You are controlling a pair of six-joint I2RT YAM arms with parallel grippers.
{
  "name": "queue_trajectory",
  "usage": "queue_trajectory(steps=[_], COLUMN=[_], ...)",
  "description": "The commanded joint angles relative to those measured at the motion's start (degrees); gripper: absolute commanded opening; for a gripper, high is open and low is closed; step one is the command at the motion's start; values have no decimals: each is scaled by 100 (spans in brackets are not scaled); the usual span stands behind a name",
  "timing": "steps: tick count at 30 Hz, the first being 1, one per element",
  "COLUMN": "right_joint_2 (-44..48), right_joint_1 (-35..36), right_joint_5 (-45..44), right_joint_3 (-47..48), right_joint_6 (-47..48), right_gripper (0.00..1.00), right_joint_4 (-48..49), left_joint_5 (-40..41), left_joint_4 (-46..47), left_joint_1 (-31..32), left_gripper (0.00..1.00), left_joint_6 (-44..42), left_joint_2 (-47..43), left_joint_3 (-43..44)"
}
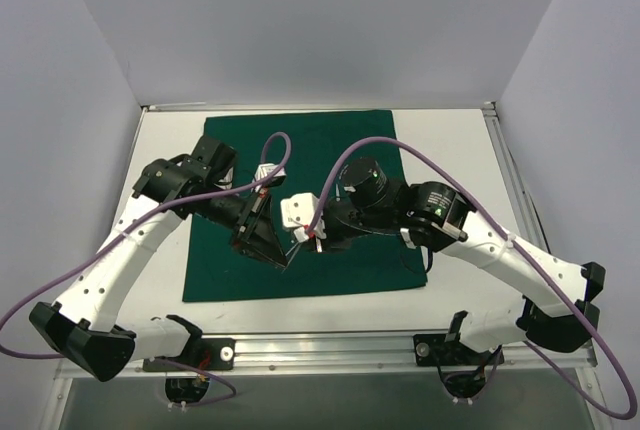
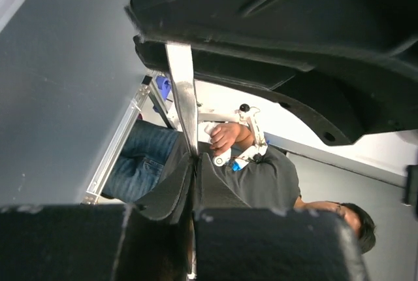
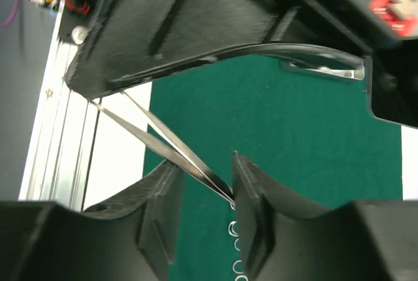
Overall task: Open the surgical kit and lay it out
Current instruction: Place the medical item in the surgical kit.
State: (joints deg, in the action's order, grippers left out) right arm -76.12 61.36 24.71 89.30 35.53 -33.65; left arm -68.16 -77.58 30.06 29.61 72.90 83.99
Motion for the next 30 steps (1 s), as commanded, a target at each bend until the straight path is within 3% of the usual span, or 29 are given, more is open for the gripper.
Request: queue_trajectory(steps=[1,3,4,5,6,7,9,10,13,16,18,20,26,30], right_joint_2=[-70,-52,-70,-79,-79,-70,-9,9,53,18,-87,-462,-2272,-3022], right_joint_1=[78,86,78,78,78,86,78,78,78,25,7,-36,-581,-888], right_joint_5=[-309,-326,-413,-475,-528,-581,-669,-834,-1152,-1450,-1530,-1810,-1689,-2259], right_joint_3=[106,79,27,9,-35,-131,-219,-307,-483,-650,-878,-888,-88,236], right_joint_6=[130,43,-19,-81,-194,-230,-327,-449,-783,-1483,-1924,-3131,-5534,-6327], right_gripper=[24,16,0,0,0,0,0,0,0,0,0,0,0,0], right_joint_4=[34,69,95,139,165,192,350,411,631,885,1184,1413,1114,958], left_joint_5=[-338,-286,-207,-163,-119,64,258,433,812,1602,2742,3648,6882,7782], left_joint_4=[-1725,-1716,-1725,-1725,-1734,-1725,-1629,-1629,-1217,-611,-223,48,332,410], left_joint_1=[79,61,35,-18,-96,-332,-597,-964,-1537,-2091,-2250,-2224,-1856,-1811], left_gripper=[2,2,2,8,18,38,53,72,93,94,94,94,94,94], left_joint_6=[-16,-25,-34,-42,-77,-69,-34,-60,272,730,976,1003,65,-140], left_joint_2=[-92,-66,-48,-22,22,31,48,57,-92,-267,-356,-399,-443,-680], left_joint_3=[258,311,355,468,557,653,873,926,1058,1094,1216,1304,1735,1534])
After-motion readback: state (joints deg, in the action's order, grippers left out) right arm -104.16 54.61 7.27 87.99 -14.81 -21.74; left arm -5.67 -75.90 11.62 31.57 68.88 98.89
